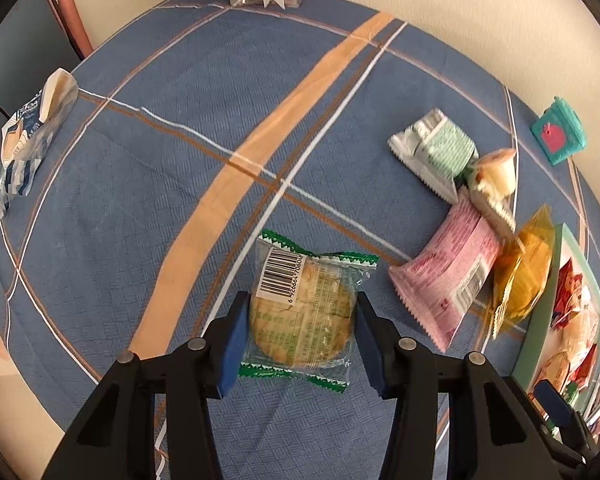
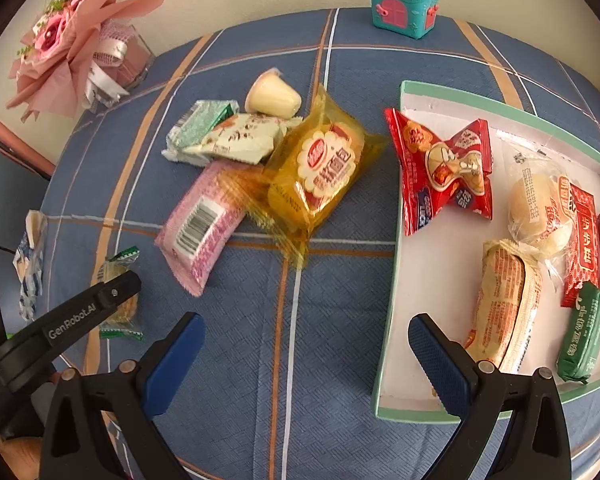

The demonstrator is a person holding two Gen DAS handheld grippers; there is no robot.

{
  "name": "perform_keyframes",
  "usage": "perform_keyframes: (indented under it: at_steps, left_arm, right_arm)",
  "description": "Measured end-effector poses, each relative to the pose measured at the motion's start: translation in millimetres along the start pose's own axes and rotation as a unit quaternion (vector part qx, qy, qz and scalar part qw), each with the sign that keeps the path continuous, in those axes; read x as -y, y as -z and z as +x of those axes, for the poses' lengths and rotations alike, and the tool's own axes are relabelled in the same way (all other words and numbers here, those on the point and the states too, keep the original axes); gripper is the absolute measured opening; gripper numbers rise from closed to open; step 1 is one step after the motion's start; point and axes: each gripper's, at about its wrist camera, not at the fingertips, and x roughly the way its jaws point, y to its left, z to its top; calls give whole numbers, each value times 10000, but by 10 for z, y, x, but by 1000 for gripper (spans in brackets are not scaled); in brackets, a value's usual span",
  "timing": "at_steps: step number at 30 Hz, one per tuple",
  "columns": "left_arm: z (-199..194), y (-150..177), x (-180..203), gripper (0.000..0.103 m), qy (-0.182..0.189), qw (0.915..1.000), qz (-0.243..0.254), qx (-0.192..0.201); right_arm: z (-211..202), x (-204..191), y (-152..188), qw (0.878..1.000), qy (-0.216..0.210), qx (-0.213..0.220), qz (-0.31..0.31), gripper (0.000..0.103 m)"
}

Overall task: Organize snacks
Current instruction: 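Close the left tool on the green-edged biscuit packet while the right tool grasps the yellow bread packet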

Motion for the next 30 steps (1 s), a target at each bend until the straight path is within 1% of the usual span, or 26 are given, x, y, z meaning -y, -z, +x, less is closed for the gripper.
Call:
perform_keyframes:
  at_steps: [8, 11, 15, 17, 21, 26, 28, 30]
  left_arm:
    - [-154, -170, 94, 52, 144, 9994, -64, 305]
    - [-158, -215, 168, 52, 201, 9993, -85, 317]
    - [-174, -246, 256, 52, 274, 9990, -52, 354]
    - [-169, -314, 354, 52, 302, 9989, -47, 366]
    - [-173, -327, 377, 52, 347, 9987, -57, 375]
    - [-192, -343, 398, 52, 393, 9984, -69, 395]
    - [-185, -343, 402, 52, 392, 9985, -71, 382]
    - [-153, -358, 415, 52, 400, 9985, -68, 357]
  right_arm:
    - [-24, 109, -160, 9994, -89, 276, 212, 103]
    - [-68, 143, -240, 9987, -92, 430, 276, 103]
    - [-121, 198, -346, 9968, -246, 623, 442, 103]
    - [-129, 209, -401, 9958, -281, 721, 483, 103]
    - [-151, 227, -484, 9944, -291, 845, 565, 103]
    - [-151, 200, -551, 9930, -365, 963, 576, 95]
    - [-142, 196, -573, 9931, -406, 960, 534, 94]
    - [-110, 177, -600, 9927, -458, 994, 498, 89]
